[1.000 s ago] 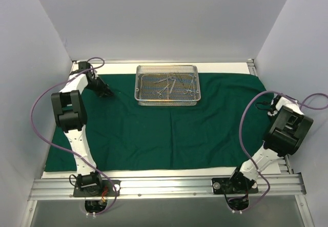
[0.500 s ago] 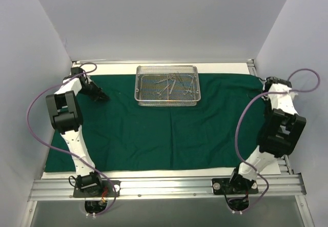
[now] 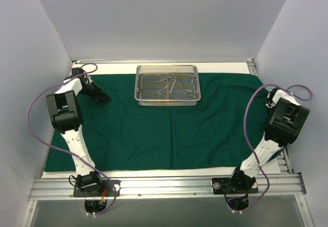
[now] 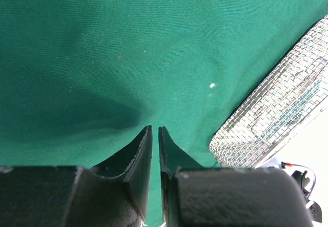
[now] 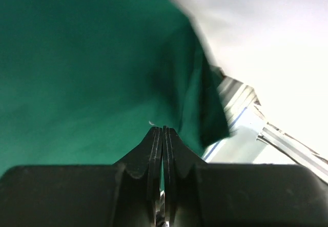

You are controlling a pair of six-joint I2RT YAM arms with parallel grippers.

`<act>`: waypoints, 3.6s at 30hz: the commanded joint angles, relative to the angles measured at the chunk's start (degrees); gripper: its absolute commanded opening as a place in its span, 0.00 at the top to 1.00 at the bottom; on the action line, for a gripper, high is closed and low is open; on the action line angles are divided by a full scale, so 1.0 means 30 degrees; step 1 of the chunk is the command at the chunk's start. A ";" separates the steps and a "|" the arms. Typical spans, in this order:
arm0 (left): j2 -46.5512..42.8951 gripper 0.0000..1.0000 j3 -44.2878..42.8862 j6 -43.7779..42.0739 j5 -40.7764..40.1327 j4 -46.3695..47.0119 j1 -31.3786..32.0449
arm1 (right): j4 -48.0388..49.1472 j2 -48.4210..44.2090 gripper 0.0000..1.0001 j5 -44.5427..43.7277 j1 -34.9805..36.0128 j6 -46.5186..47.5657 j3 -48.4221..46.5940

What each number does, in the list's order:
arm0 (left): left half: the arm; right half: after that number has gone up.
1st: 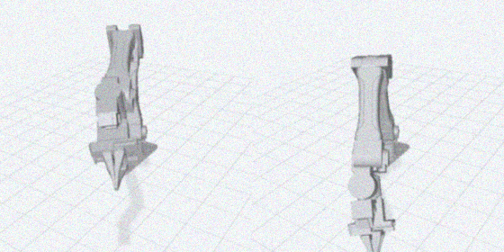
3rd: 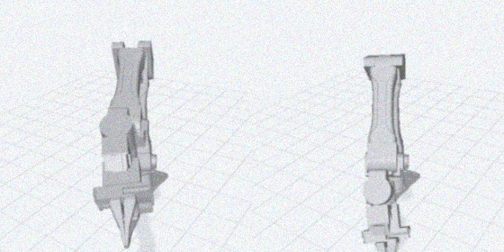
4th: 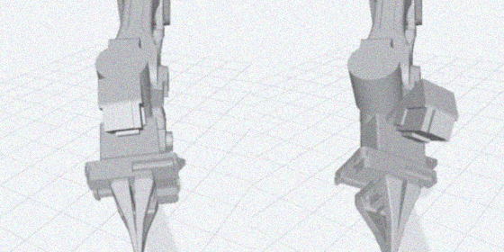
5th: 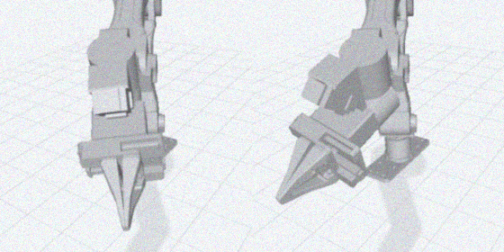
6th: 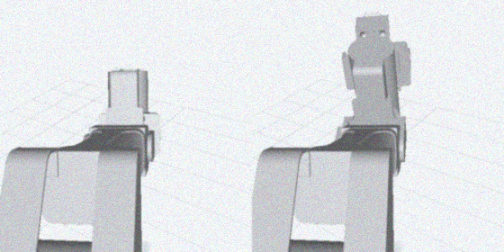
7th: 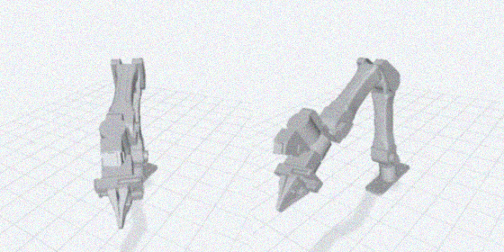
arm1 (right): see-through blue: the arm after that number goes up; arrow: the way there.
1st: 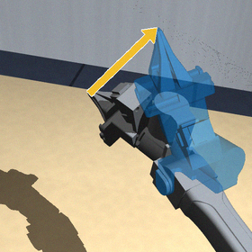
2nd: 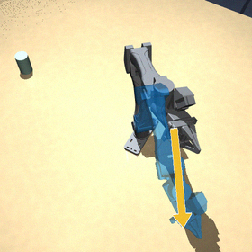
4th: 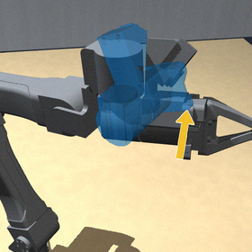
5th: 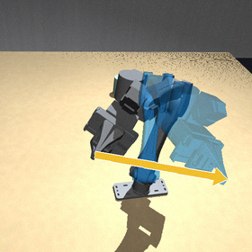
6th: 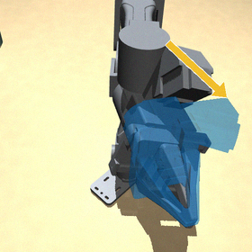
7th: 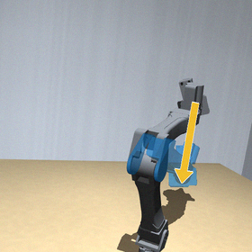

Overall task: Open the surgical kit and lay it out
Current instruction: Smooth out the surgical kit at the center of the board.

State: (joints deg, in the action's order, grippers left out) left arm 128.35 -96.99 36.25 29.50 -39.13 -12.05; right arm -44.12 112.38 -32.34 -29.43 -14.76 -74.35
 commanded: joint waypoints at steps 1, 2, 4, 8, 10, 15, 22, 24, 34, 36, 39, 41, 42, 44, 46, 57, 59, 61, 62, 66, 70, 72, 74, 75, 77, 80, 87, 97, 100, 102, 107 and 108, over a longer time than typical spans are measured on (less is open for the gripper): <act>-0.1096 0.81 -0.0277 0.0075 0.0452 0.0535 0.0034 | -0.0528 -0.1013 1.00 -0.1143 -0.2077 0.0673 -0.0237; -0.1037 0.81 -0.0277 0.0104 0.0422 0.0535 0.0034 | -0.0528 -0.0985 1.00 -0.1551 -0.2316 0.0644 -0.0237; -0.0803 0.81 -0.0306 0.0221 0.0567 0.0564 0.0004 | -0.1199 -0.0518 1.00 -0.3717 -0.2756 -0.0349 -0.0586; -0.0510 0.81 -0.0569 0.0427 0.0685 0.0769 0.0004 | -0.1552 -0.0398 1.00 -0.5447 -0.3197 -0.0030 -0.1113; -0.0334 0.81 -0.0629 0.0456 0.0686 0.0770 0.0062 | -0.1844 -0.1069 1.00 -0.6793 -0.3198 0.0205 -0.1581; -0.0305 0.81 -0.0454 0.0689 0.0744 0.1061 -0.0025 | -0.1993 -0.2825 1.00 -0.9384 -0.3079 0.2819 -0.0149; -0.0187 0.81 -0.0982 0.0572 0.0656 0.0739 0.0034 | -0.0502 -0.3417 1.00 -0.8118 -0.0479 0.4334 -0.0063; -0.0101 0.81 -0.0922 0.0602 0.0715 0.0857 0.0121 | 0.0378 -0.2748 1.00 -0.6892 0.0954 0.5325 0.0085; -0.0919 0.81 0.0190 0.0163 0.0715 0.0770 0.0063 | 0.3277 -0.1393 1.00 -0.5691 0.1960 0.9422 0.3360; -0.1182 0.81 0.0657 0.0134 0.0715 0.0886 0.0005 | 0.4216 -0.1687 1.00 -0.5801 0.1259 1.0192 0.5090; -0.1388 0.81 0.1127 0.0046 0.0715 0.1004 -0.0083 | 0.5446 -0.2096 1.00 -0.5423 -0.0906 1.1130 0.6848; -0.1592 0.81 0.1274 -0.0042 0.0715 0.1004 -0.0113 | 0.6207 -0.2940 1.00 -0.5276 -0.2456 1.2241 0.7669; -0.1681 0.81 0.1362 -0.0129 0.0686 0.1062 -0.0142 | 0.6558 -0.3411 1.00 -0.5247 -0.2784 1.2652 0.8717; -0.1740 0.81 0.1626 -0.0159 0.0598 0.1092 -0.0200 | 0.7116 -0.4435 1.00 -0.5158 -0.3226 1.3766 0.9864; -0.1682 0.82 0.1860 -0.0101 0.0597 0.1325 -0.0259 | 0.7177 -0.4909 1.00 -0.4750 -0.3169 1.4148 1.0747; -0.1067 0.85 0.1687 0.0280 0.0744 0.1621 -0.0201 | 0.6416 -0.4243 1.00 -0.4546 0.0523 1.2658 0.6796; -0.1037 0.85 0.1393 0.0280 0.0831 0.1386 -0.0230 | 0.6997 -0.2955 1.00 -0.3928 0.0581 1.2305 0.6880; -0.1183 0.85 0.1276 0.0309 0.0920 0.1210 -0.0230 | 0.7962 -0.2481 1.00 -0.3609 0.0494 1.1868 0.7406; -0.1357 0.85 0.1304 0.0280 0.0862 0.1093 -0.0230 | 0.8229 -0.2073 1.00 -0.3577 0.0291 1.1662 0.8134; -0.1886 0.85 0.1509 -0.0099 0.0598 0.0741 -0.0259 | 0.9342 -0.1540 1.00 -0.3430 -0.0353 1.1455 1.0242; -0.2003 0.85 0.1568 -0.0393 0.0160 0.0389 -0.0493 | 0.9669 -0.2768 1.00 -0.3576 -0.1496 1.1484 1.1014; -0.1887 0.85 0.1510 -0.0510 0.0013 0.0418 -0.0610 | 0.9347 -0.2801 1.00 -0.3663 -0.1732 1.1135 1.0112; -0.1712 0.85 0.1335 -0.0511 -0.0251 0.0447 -0.0699 | 0.8586 -0.2684 1.00 -0.3345 -0.1325 0.9996 0.8677; -0.1624 0.85 0.1276 -0.0511 -0.0281 0.0447 -0.0728 | 0.8293 -0.2626 1.00 -0.3371 -0.0801 0.9352 0.7973; -0.1332 0.85 0.0839 -0.0511 -0.0427 0.0331 -0.0699 | 0.7912 -0.2071 1.00 -0.3811 0.1250 0.8734 0.5486; -0.1184 0.85 0.0253 -0.0686 -0.0778 -0.0020 -0.0728 | 0.6069 -0.0229 1.00 -0.3257 0.2600 0.6100 0.0288; -0.0247 0.86 -0.2587 -0.2118 -0.2417 -0.1281 -0.0728 | 0.6304 0.2440 1.00 0.0229 0.5766 0.3645 -0.8194; 0.1099 0.98 -0.4699 -0.4173 -0.4557 -0.3624 -0.0523 | 0.5652 0.6277 1.00 1.0094 0.6002 -0.0560 -1.4300; 0.1656 0.98 -0.5197 -0.4436 -0.4909 -0.3916 -0.0581 | 0.5182 0.7129 1.00 1.2825 0.6235 0.0759 -1.5149; 0.1863 0.98 -0.5754 -0.4758 -0.5202 -0.3830 -0.0611 | 0.6900 0.6898 1.00 1.4228 0.6207 0.0821 -1.4334; 0.2565 0.98 -0.6517 -0.4730 -0.5467 -0.3918 -0.0728 | 0.8847 0.7187 1.00 1.6052 0.6353 0.0060 -1.2835; 0.2683 0.98 -0.6808 -0.4701 -0.5612 -0.4005 -0.0728 | 0.8876 0.7363 1.00 1.6082 0.6353 -0.0174 -1.2864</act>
State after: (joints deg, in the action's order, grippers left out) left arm 135.41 -113.60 23.29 14.26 -50.24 -13.85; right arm -20.91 133.45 10.09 -10.76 -13.61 -113.10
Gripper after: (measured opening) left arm 0.032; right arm 0.027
